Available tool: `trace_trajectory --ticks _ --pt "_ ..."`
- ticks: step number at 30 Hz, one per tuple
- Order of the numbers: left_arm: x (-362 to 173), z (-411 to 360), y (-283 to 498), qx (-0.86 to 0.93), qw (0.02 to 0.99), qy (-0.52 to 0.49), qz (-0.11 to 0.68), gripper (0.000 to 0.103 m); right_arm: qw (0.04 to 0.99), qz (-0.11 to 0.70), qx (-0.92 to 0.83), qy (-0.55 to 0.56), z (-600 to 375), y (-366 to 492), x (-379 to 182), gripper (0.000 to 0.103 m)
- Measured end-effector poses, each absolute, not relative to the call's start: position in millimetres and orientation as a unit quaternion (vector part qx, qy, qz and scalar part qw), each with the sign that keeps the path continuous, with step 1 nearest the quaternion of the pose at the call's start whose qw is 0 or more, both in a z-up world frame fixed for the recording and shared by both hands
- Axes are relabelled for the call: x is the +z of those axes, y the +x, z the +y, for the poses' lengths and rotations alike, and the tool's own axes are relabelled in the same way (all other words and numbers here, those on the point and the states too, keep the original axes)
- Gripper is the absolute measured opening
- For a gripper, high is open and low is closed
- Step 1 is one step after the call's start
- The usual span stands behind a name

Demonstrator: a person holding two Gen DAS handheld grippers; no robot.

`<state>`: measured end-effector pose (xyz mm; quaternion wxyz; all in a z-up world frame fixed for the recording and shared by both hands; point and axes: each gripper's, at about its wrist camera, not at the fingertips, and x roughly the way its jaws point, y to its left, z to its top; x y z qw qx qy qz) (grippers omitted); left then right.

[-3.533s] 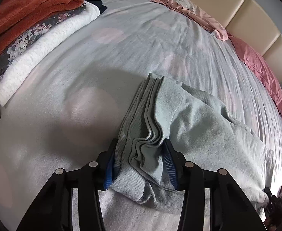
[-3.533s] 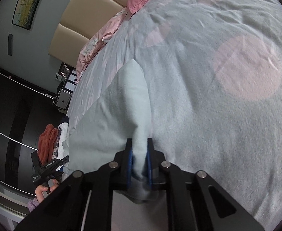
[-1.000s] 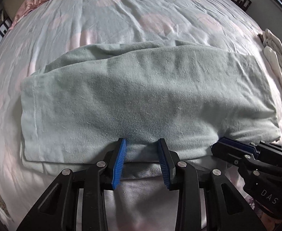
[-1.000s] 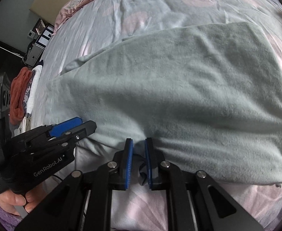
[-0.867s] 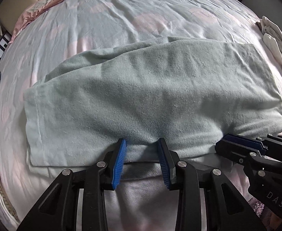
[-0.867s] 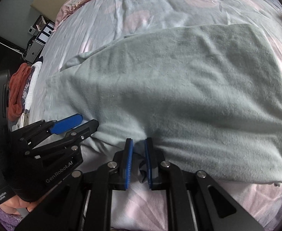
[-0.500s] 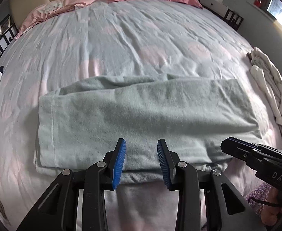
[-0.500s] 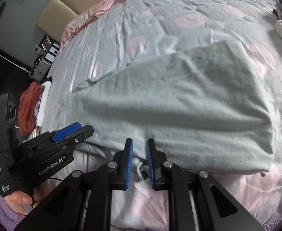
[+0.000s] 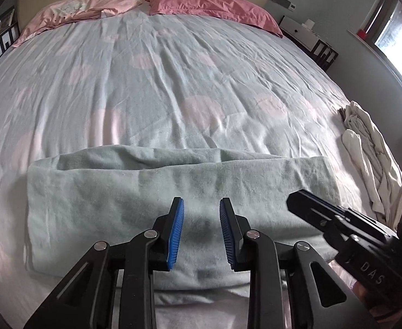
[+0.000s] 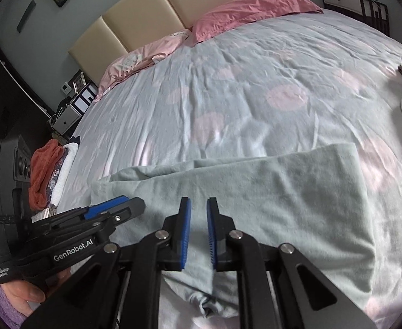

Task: Fold clothes
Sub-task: 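Release the sweater with the left gripper and smooth the folded stack, then grasp the sweater end with the right gripper while the left gripper grasps the folded edge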

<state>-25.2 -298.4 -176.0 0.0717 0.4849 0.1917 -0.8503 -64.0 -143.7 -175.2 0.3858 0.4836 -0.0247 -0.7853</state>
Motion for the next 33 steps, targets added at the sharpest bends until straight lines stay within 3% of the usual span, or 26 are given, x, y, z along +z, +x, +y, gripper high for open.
trace_trajectory --ticks 13,20,26,29,33 --pt "-224 -302 -84 -0.831 0.042 0.494 0.253 0.024 0.340 -0.058 -0.764 0.546 -162 -132 -231 0.007" --pt "-234 -310 -93 -0.829 0.034 0.491 0.267 0.024 0.340 -0.035 -0.764 0.548 -176 -144 -249 0.001" --pt "-222 -314 -90 -0.832 0.030 0.484 0.271 0.024 0.344 -0.064 -0.756 0.554 -170 -148 -242 0.001" --pt "-208 -316 -82 -0.838 0.029 0.471 0.274 0.024 0.334 -0.073 -0.771 0.537 -156 -146 -223 0.007" --pt "-197 -309 -75 -0.843 0.026 0.467 0.267 0.024 0.283 -0.049 -0.785 0.549 -130 -145 -212 0.008"
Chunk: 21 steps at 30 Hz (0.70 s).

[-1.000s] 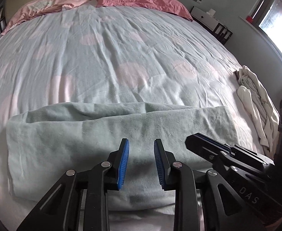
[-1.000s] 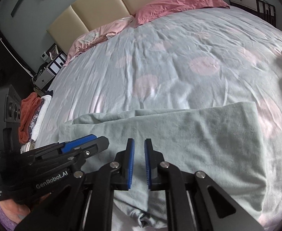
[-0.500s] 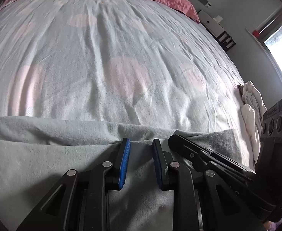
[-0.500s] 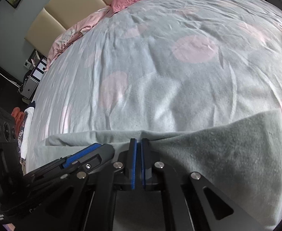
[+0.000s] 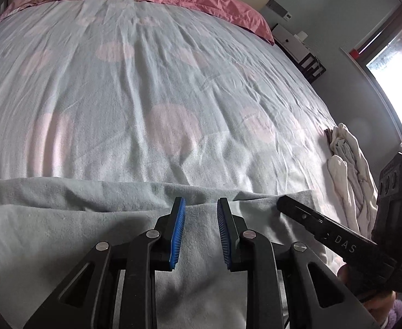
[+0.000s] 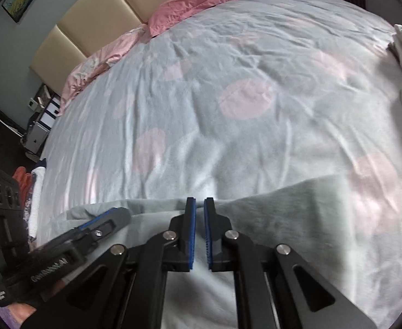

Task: Fold clothes
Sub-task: 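Grasp the sweater end with the right gripper while the left gripper grasps the folded edge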

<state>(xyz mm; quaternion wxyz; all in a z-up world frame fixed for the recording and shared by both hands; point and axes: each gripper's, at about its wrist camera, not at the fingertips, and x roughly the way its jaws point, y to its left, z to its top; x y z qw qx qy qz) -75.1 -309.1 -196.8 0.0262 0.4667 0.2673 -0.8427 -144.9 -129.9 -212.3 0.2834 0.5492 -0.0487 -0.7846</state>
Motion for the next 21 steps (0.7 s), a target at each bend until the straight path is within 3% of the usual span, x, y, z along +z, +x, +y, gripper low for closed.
trace_trajectory --ticks 8,10,12,16,21 --pt "-193 -264 -76 -0.849 0.033 0.500 0.168 0.024 0.236 -0.029 -0.776 0.584 -69 -142 -192 0.008" --pt "-196 -255 -75 -0.850 0.040 0.507 0.133 0.024 0.227 -0.015 -0.775 0.589 -54 -144 -188 0.012" --pt "-201 -248 -75 -0.849 0.044 0.517 0.103 0.024 0.220 -0.011 -0.768 0.601 -38 -145 -194 0.024" --pt "-212 -247 -75 -0.845 0.049 0.527 0.083 0.024 0.224 -0.085 -0.742 0.626 -13 -154 -215 0.025" --pt "-219 -246 -74 -0.846 0.045 0.528 0.063 0.025 0.238 -0.081 -0.730 0.635 -23 -155 -226 0.027"
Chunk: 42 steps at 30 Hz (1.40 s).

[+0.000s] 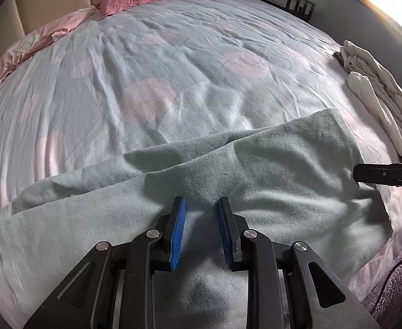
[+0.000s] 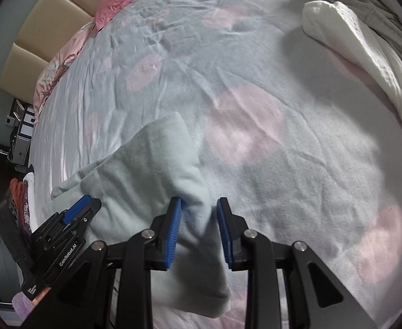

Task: Fold clothes
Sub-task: 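Grasp the sweater end with the right gripper while the left gripper grasps the folded edge, then lift the sweater end with the right gripper and fold it over while the left gripper holds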

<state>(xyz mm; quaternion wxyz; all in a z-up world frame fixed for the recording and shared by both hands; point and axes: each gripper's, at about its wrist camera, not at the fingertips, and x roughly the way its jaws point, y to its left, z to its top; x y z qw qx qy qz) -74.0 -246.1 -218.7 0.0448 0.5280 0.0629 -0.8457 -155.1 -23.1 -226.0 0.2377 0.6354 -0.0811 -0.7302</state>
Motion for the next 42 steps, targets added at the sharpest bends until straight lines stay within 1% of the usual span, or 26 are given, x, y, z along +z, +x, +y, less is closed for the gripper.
trace_trajectory --ticks 4,8,11,14,19,25,28,29,30,33,38,42 --pt "-215 -247 -72 -0.849 0.042 0.523 0.061 0.026 0.236 -0.115 -0.719 0.643 -13 -157 -231 0.027" --pt "-191 -248 -62 -0.864 0.034 0.498 0.067 0.026 0.229 -0.139 -0.713 0.648 -4 -155 -232 0.027" --pt "-187 -246 -53 -0.858 0.019 0.509 0.064 0.026 0.223 -0.145 -0.712 0.650 0 -152 -232 0.027" --pt "-196 -237 -47 -0.844 0.021 0.534 0.040 0.026 0.219 -0.154 -0.709 0.653 2 -150 -234 0.027" --pt "-213 -229 -48 -0.833 0.031 0.552 0.018 0.026 0.210 -0.140 -0.715 0.651 -2 -148 -235 0.027" --pt "-216 -222 -46 -0.834 0.038 0.551 -0.007 0.025 0.207 -0.144 -0.715 0.652 1 -141 -233 0.027" --pt "-217 -220 -47 -0.834 0.042 0.550 -0.012 0.025 0.208 -0.131 -0.716 0.654 -2 -140 -234 0.027" --pt "-217 -219 -48 -0.834 0.044 0.550 -0.016 0.025 0.212 -0.127 -0.717 0.652 -4 -139 -234 0.026" --pt "-217 -218 -48 -0.834 0.046 0.550 -0.019 0.025 0.215 -0.123 -0.718 0.651 -6 -139 -234 0.020" --pt "-217 -215 -47 -0.834 0.051 0.548 -0.030 0.025 0.227 -0.125 -0.720 0.643 -6 -137 -230 0.010" --pt "-217 -209 -45 -0.835 0.056 0.544 -0.055 0.025 0.254 -0.166 -0.726 0.617 3 -133 -216 0.008" --pt "-211 -213 -43 -0.834 0.055 0.545 -0.056 0.025 0.288 -0.205 -0.725 0.591 6 -129 -199 0.008"
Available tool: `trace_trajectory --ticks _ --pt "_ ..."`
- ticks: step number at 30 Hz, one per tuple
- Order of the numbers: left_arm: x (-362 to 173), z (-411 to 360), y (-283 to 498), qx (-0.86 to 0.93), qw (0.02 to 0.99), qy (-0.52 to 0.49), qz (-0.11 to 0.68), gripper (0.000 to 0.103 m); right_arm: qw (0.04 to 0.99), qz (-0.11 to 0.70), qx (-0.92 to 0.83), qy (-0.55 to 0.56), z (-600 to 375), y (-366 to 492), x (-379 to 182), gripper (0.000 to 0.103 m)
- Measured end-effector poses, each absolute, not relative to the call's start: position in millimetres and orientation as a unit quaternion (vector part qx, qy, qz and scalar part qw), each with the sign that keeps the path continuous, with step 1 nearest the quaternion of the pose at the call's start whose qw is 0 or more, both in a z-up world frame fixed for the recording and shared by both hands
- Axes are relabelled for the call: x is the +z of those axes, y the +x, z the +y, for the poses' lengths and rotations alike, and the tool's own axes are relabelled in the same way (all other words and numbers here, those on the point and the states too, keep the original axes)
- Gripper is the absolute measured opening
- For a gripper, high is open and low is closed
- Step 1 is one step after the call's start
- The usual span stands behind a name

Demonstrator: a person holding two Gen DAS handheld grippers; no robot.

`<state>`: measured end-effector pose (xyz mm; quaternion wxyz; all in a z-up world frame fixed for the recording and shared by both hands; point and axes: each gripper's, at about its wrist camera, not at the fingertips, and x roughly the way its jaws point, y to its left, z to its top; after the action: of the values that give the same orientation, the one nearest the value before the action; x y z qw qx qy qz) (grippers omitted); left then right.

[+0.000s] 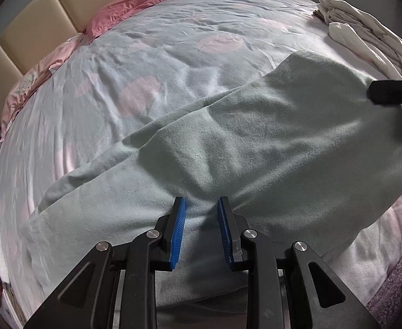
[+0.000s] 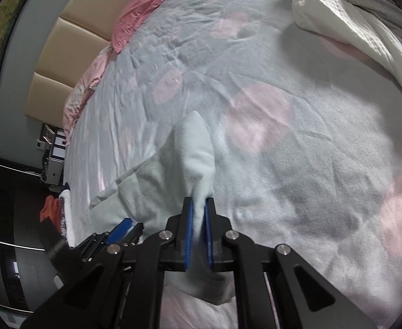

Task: Fold clothes
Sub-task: 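Lift the sweater end with the right gripper and fold it over while the left gripper holds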

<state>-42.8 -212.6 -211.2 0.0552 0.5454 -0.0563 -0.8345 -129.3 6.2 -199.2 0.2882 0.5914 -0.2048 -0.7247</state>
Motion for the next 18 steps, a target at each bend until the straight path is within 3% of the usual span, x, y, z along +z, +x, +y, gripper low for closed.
trace_trajectory --ticks 8,13,18 --pt "-156 -260 -19 -0.840 0.075 0.536 -0.044 0.026 0.346 -0.276 -0.698 0.563 -15 -124 -160 0.008" --pt "-118 -344 21 -0.846 0.138 0.514 0.033 0.027 0.374 -0.291 -0.681 0.558 -31 -116 -138 0.007" --pt "-131 -410 66 -0.833 0.212 0.499 0.107 0.027 0.398 -0.264 -0.683 0.552 -70 -102 -110 0.007"
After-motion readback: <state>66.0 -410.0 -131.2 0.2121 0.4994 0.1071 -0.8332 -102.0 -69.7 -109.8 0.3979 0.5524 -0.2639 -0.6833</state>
